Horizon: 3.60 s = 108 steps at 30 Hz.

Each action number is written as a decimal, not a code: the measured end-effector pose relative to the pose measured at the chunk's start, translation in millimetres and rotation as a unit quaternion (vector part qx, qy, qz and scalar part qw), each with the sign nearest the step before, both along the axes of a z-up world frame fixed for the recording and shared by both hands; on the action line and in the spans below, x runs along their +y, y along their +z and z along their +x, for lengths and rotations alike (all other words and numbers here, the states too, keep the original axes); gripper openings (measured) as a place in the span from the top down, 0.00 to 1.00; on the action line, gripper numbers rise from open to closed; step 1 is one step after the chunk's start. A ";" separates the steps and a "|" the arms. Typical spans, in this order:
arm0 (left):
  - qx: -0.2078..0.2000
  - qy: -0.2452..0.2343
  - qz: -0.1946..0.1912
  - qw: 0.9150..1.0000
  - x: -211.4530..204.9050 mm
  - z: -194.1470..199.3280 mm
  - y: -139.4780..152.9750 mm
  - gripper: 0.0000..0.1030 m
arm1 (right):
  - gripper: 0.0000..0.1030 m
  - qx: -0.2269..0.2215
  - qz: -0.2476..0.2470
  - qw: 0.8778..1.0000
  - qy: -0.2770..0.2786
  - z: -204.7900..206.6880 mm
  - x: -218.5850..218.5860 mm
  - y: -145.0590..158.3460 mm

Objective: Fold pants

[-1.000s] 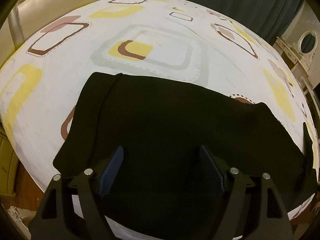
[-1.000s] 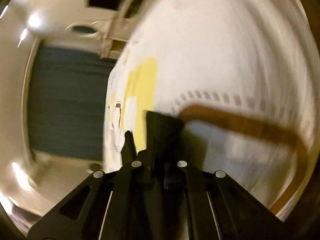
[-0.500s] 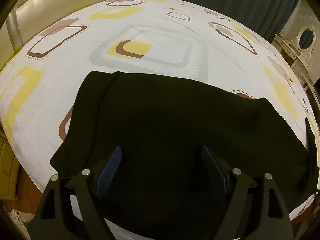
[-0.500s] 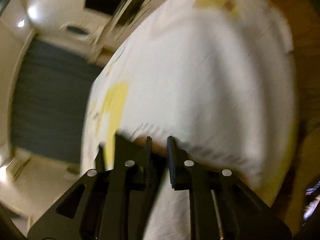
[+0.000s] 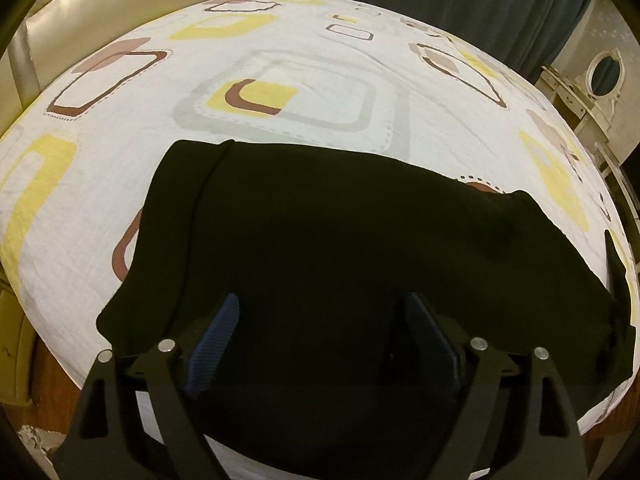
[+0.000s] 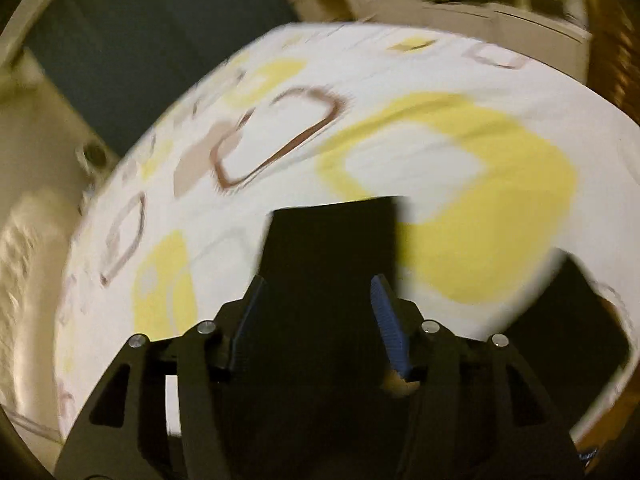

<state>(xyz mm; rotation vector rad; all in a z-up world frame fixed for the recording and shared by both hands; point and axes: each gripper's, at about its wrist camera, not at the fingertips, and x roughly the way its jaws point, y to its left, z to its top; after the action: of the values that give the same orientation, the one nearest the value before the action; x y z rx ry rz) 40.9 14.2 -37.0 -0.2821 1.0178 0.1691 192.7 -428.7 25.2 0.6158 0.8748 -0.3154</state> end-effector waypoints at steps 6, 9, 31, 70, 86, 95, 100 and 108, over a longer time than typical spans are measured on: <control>0.000 0.003 -0.008 1.000 1.8 1.1 -1.1 0.17 | 0.45 0.119 -0.076 0.990 0.021 98.9 44.3 -34.8; 0.001 0.004 -0.008 1.000 1.2 1.2 -1.2 0.16 | 0.44 0.189 -0.132 0.973 0.018 119.7 52.3 -53.8; -0.002 0.003 0.006 1.000 -2.0 -1.4 -2.8 0.16 | 0.94 -0.064 0.023 0.996 -0.053 -87.9 -58.9 38.9; -0.004 -0.001 0.025 1.000 -7.8 -3.4 -4.8 0.15 | 0.95 -0.112 0.196 0.950 -0.215 -250.9 -138.2 -96.8; -0.010 -0.007 0.030 0.999 -7.9 -3.7 -5.5 0.15 | 0.45 -0.155 0.214 0.952 -0.157 -257.2 -202.2 -55.8; -0.010 -0.016 0.031 0.999 -6.9 -5.5 -2.9 0.15 | 0.42 -0.073 0.225 0.971 -0.025 -189.6 -201.4 -77.2; -0.009 -0.016 0.028 0.999 -6.0 -6.1 -0.5 0.15 | 0.56 -0.017 0.188 0.982 0.027 -167.9 -187.6 -72.7; -0.005 -0.020 0.036 0.999 -3.3 -12.3 5.2 0.15 | 0.81 0.019 0.181 0.981 0.062 -172.1 -167.6 -63.5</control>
<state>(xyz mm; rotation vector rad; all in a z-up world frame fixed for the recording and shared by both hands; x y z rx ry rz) 28.6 11.0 -31.8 -0.1965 1.0052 0.1685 20.6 -596.3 -38.3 0.8889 1.0124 -0.0546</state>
